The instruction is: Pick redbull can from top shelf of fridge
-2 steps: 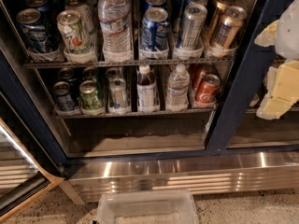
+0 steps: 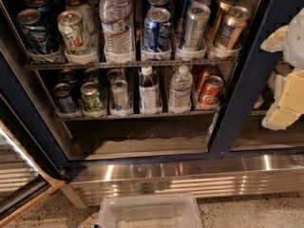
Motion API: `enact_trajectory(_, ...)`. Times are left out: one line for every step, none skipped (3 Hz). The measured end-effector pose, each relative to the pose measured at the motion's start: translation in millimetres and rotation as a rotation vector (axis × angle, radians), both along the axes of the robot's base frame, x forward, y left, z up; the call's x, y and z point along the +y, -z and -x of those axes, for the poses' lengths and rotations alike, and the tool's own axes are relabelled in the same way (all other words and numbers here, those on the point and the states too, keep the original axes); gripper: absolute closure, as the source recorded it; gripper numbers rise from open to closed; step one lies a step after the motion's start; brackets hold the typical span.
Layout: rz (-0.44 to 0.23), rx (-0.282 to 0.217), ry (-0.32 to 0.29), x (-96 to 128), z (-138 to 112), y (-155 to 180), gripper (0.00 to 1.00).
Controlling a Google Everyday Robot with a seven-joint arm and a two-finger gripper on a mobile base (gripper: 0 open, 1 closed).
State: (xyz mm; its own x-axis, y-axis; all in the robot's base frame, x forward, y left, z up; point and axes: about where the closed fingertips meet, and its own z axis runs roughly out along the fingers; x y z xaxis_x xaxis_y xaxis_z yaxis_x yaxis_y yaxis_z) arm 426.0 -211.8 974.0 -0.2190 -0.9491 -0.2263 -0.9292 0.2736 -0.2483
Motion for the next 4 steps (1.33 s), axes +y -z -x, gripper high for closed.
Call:
enact_trajectory(-0.044, -0.018, 0.003, 10, 26, 5, 0.0)
enact_trajectory(-0.135, -0.003, 0.023, 10, 47, 15, 0.0)
enact_trajectory(-0.294, 0.052, 0.059, 9, 60, 37, 0.0)
enact_trajectory(-0.294, 0.052, 0.059, 9, 60, 37, 0.0)
